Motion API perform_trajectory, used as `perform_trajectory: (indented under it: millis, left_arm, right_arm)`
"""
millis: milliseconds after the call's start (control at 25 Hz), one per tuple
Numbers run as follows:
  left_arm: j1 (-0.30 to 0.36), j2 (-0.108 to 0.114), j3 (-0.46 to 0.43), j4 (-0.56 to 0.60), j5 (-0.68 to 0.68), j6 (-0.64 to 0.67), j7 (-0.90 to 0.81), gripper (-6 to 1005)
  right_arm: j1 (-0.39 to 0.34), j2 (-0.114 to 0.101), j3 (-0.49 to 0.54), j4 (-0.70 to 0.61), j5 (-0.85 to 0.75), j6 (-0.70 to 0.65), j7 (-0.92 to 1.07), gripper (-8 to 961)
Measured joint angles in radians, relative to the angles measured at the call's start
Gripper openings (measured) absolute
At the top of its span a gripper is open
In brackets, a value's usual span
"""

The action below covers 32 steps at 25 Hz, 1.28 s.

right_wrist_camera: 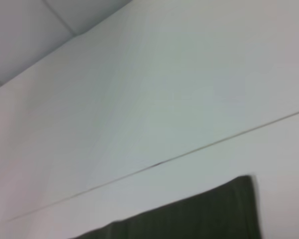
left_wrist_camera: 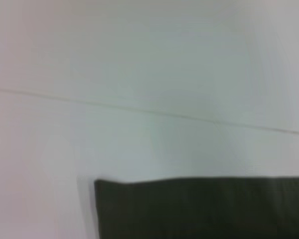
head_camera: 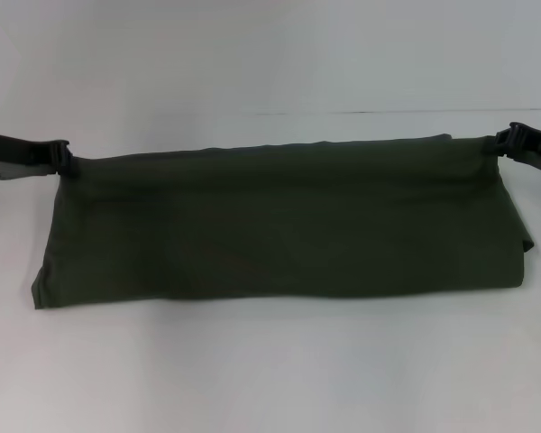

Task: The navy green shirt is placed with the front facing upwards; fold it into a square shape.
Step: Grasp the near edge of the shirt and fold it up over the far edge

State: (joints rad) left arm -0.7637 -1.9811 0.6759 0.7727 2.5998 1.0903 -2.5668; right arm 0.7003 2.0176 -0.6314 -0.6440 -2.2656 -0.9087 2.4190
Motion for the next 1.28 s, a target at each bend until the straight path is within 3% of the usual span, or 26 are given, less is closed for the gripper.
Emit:
perform_trajectory:
  millis: [760,1280]
  left_arm:
    - [-0.031,-0.009,-0.016,-0.040,-0.008,-0.086,-0.049,43]
    - [-0.023,-0.010,-0.015,-0.036,-0.015,-0.120,-0.061,47]
  right_arm:
    - [0.102,0.006,-0.028,0.093,-0.003,0.190,0.006,98]
    - [0.114,0.006,-0.043,0.102,-0.003,0.212,0.006,108]
